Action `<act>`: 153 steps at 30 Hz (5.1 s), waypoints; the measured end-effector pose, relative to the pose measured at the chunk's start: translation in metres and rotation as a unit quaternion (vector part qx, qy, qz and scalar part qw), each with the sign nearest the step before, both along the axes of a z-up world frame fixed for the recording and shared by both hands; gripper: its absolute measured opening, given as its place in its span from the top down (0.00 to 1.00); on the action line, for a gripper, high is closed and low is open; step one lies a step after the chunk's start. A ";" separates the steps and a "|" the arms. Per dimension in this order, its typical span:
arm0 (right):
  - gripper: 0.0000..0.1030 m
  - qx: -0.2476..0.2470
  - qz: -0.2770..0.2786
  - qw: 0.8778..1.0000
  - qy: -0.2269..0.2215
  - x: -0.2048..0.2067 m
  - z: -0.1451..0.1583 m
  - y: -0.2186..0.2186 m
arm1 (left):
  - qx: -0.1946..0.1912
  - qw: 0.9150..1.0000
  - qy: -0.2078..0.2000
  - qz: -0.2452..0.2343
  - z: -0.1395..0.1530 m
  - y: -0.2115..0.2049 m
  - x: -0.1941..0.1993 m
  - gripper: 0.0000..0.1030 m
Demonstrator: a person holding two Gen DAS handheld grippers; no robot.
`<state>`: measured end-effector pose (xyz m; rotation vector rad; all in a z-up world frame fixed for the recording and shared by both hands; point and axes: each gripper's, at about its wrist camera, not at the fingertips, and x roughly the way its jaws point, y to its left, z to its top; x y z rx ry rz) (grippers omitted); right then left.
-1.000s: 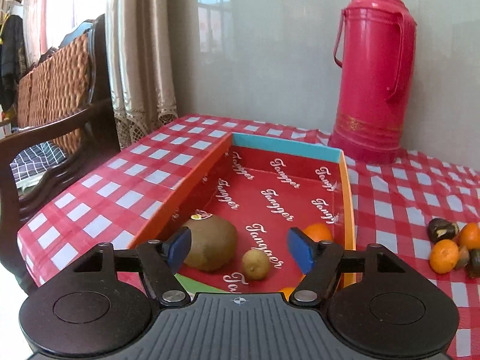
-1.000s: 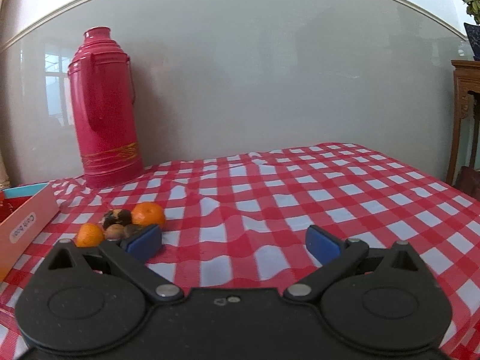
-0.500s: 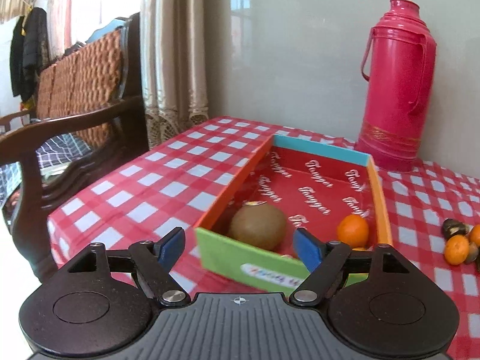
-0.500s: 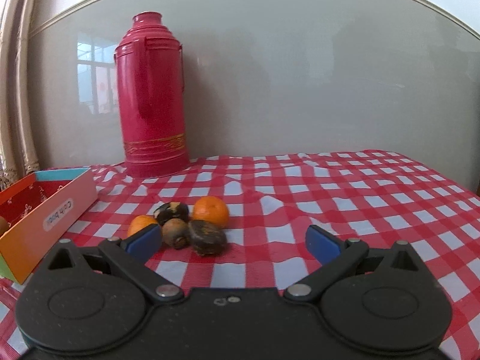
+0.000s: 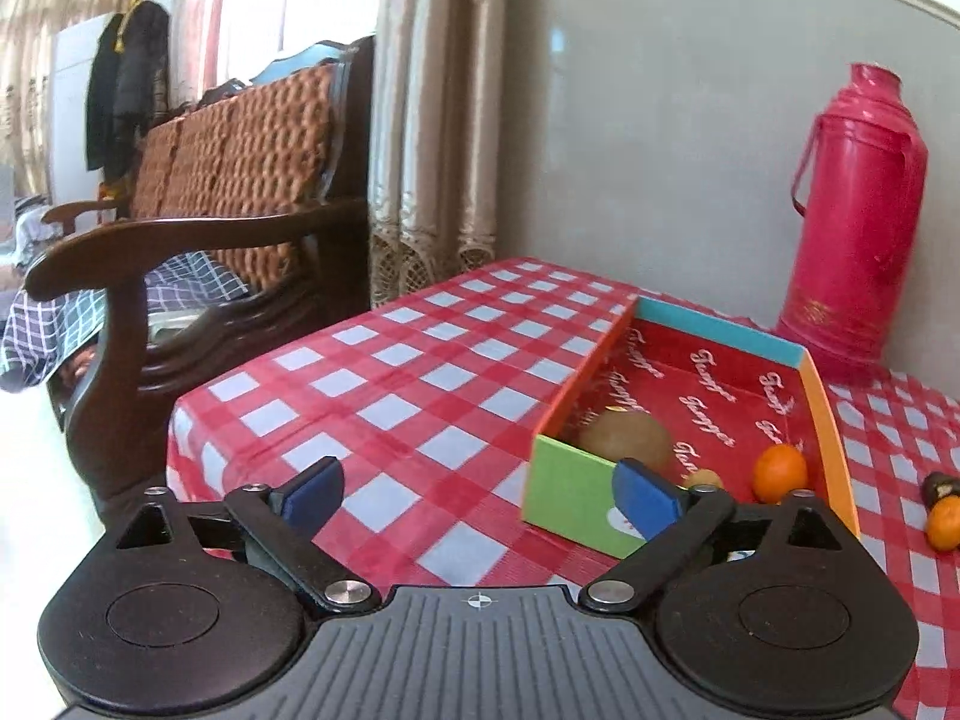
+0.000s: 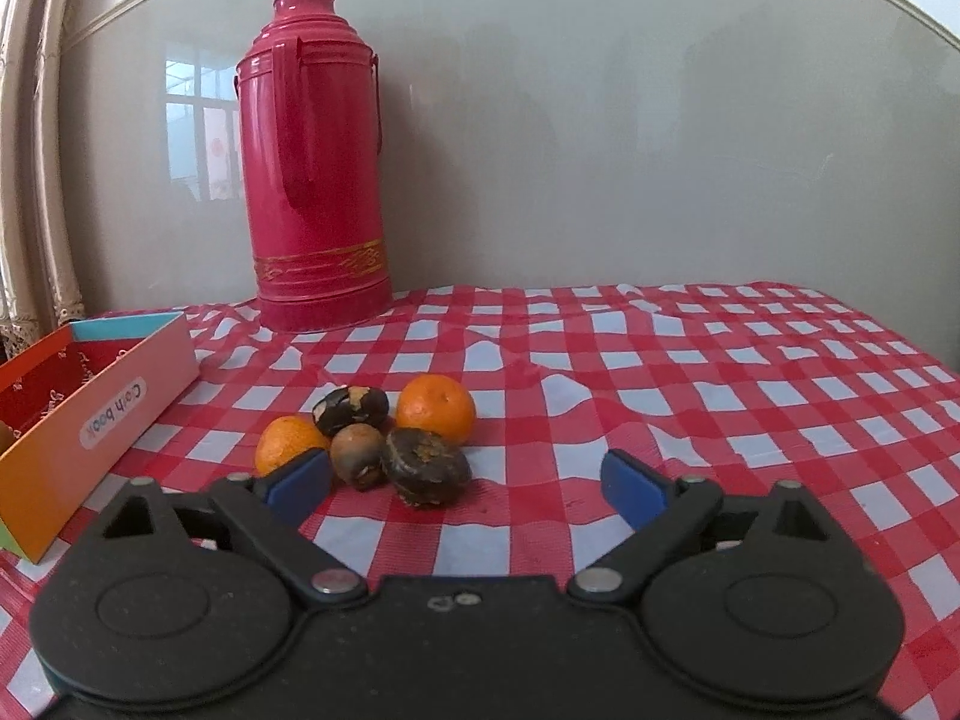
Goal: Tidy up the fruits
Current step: 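Withdraw the left gripper from the box while the right gripper approaches a dark brown fruit, then close the right gripper on the dark brown round fruit, then carry the dark brown fruit with the right gripper into the box and release, then reach the left gripper to a mandarin orange and close on it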
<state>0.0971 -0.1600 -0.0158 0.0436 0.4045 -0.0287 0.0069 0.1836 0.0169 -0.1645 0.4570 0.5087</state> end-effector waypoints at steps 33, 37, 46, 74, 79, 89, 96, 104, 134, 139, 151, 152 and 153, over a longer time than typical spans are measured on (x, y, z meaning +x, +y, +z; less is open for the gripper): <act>0.67 0.075 0.043 0.992 0.092 0.054 0.000 -0.010 | 0.034 0.998 -0.002 0.055 -0.003 0.026 -0.012 0.00; 0.62 0.079 0.038 0.992 0.090 0.054 0.000 -0.010 | 0.042 0.998 -0.001 0.051 -0.002 0.023 -0.011 0.00; 0.67 0.099 0.053 0.988 0.105 0.055 -0.004 -0.010 | 0.042 0.998 0.002 0.053 -0.002 0.021 -0.010 0.00; 0.67 0.038 0.093 0.993 0.056 0.028 0.004 0.028 | 0.032 0.996 -0.001 0.083 -0.005 0.038 -0.020 0.00; 0.67 0.030 0.109 0.993 0.035 0.020 0.007 0.041 | 0.019 0.995 -0.005 0.095 -0.006 0.049 -0.025 0.00; 0.67 0.038 0.171 0.985 0.006 0.013 0.019 0.075 | -0.002 0.993 -0.014 0.119 -0.010 0.069 -0.035 0.00; 0.67 0.056 0.213 0.975 -0.012 0.010 0.037 0.102 | -0.008 0.990 -0.013 0.142 -0.013 0.082 -0.041 0.00; 0.67 0.037 0.271 0.962 -0.012 0.013 0.044 0.156 | -0.020 0.985 -0.011 0.169 -0.018 0.100 -0.051 0.00; 0.28 0.023 0.245 0.969 -0.031 0.016 0.044 0.165 | -0.022 0.983 -0.015 0.181 -0.021 0.111 -0.058 0.00; 0.22 0.007 0.202 0.978 -0.044 0.012 0.040 0.129 | -0.018 0.985 -0.013 0.170 -0.018 0.100 -0.053 0.00; 0.17 0.009 -0.025 0.998 -0.063 0.015 0.024 0.035 | 0.022 0.995 -0.021 0.090 -0.003 0.030 -0.027 0.00; 0.17 0.008 -0.042 0.997 -0.064 0.015 0.023 0.029 | 0.026 0.996 -0.021 0.082 -0.002 0.023 -0.024 0.00; 0.15 0.009 -0.056 0.996 -0.065 0.014 0.023 0.023 | 0.032 0.997 -0.023 0.071 -0.001 0.013 -0.021 0.00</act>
